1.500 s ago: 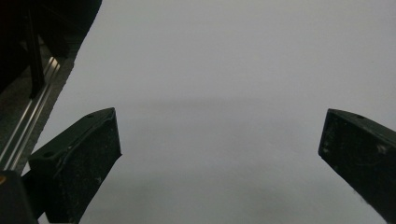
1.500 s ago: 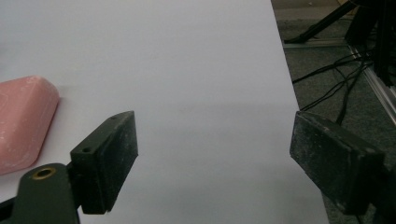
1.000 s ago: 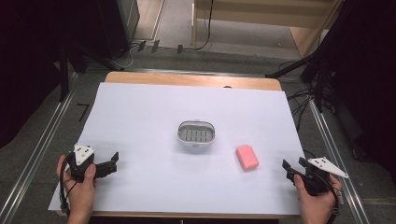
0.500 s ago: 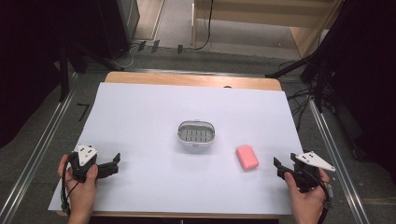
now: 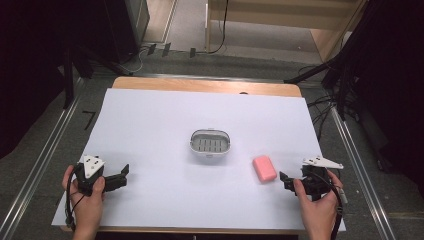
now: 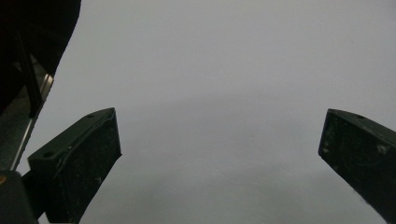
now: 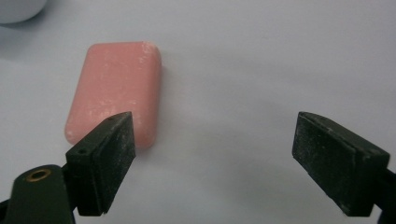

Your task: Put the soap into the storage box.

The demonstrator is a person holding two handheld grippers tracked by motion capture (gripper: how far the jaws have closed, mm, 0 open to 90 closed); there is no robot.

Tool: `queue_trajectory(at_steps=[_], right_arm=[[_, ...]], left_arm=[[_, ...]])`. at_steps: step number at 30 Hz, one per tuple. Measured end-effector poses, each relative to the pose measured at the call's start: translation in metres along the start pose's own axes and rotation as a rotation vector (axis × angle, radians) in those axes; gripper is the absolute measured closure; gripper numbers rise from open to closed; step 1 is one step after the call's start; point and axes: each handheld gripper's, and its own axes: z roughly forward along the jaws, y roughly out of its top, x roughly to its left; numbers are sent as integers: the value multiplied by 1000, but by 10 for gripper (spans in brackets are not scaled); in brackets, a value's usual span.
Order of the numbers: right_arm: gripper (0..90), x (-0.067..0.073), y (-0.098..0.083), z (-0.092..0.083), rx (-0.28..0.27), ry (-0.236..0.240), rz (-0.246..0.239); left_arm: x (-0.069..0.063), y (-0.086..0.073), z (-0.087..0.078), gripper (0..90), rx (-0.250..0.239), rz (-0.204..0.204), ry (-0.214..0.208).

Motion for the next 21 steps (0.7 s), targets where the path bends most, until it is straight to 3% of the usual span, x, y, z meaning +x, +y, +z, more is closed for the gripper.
queue_trajectory(at_steps=[5,15,21], right_arm=[[134,6,6,1,30,10,19],[92,26,19,11,55,65,7],[87,40,25,23,90,61,2]], left_arm=[[0,0,0,0,1,0,-6],[0,0,1,0,3,7,-10],[0,0,1,0,4,8,-11]])
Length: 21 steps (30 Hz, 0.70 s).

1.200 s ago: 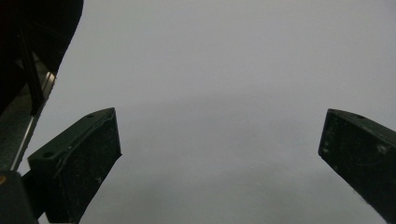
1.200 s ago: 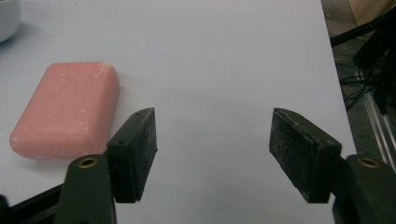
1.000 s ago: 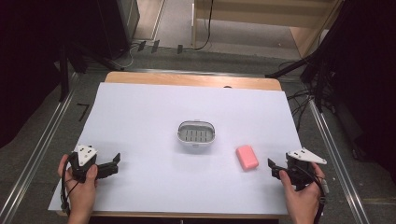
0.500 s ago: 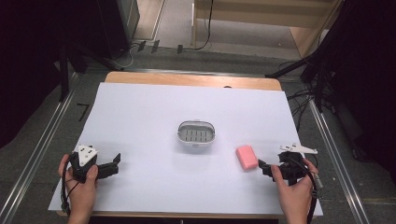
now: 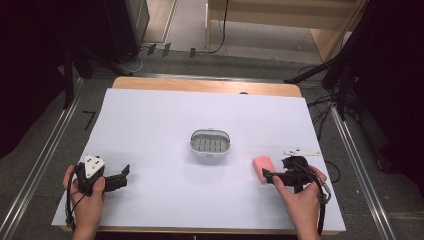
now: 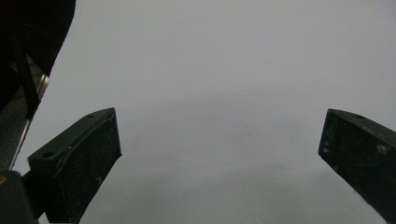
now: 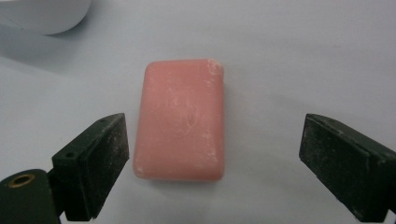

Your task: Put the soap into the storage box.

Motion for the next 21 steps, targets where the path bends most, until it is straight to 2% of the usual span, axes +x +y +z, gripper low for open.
queue_trajectory(at_steps=[4,7,12,21], right_arm=[[91,8,3,7,22,-7,-8],[131,11,6,11,29,-16,-9],[142,14,8,17,48,-22,-6],[265,19,9,30,80,-35,-15]], left_arm=[[0,0,0,0,1,0,-1],[0,0,0,0,2,-1,-3],[0,0,0,0,5,1,-5],[0,0,1,0,10,9,-10]])
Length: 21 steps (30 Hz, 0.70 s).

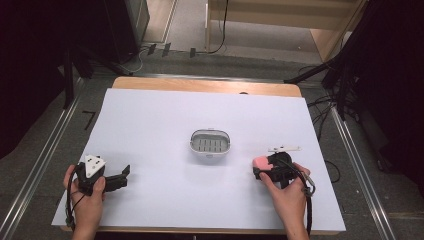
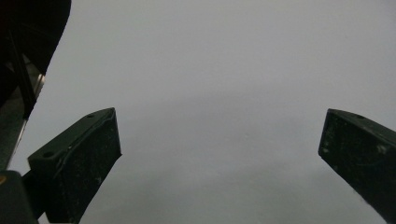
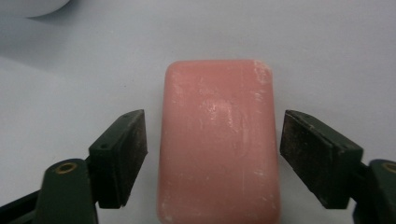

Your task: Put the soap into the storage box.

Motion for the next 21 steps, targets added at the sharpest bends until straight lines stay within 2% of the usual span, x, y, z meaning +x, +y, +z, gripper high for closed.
queue_trajectory(at_steps=[10,21], right_arm=[[346,2,-3,4,13,-12,-7],[378,6,-5,5,18,-62,-40]], left_arm=[[-1,0,0,0,3,6,-4],[-1,0,1,0,5,5,-6]])
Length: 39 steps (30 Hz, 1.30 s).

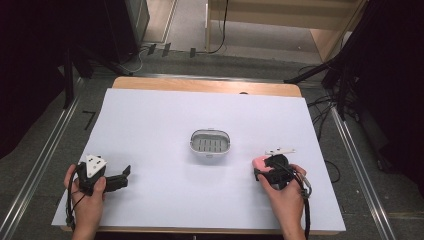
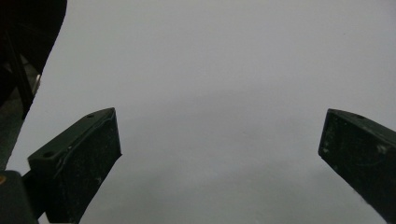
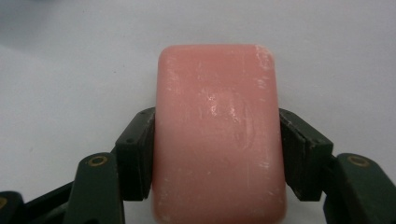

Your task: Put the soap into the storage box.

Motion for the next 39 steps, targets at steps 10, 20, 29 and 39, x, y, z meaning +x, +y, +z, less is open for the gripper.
queue_trajectory(at_steps=[10,20,29,39], right_arm=[[386,-3,4,1,16,29,-56],[386,-5,9,-7,2,41,-131],[386,-1,26,-15,-43,111,-227],[386,0,39,-18,-50,180,-269]], left_arm=[[0,0,0,0,3,-2,2],[1,0,0,0,2,-7,2],[1,0,0,0,4,-6,2],[1,0,0,0,0,-9,5]])
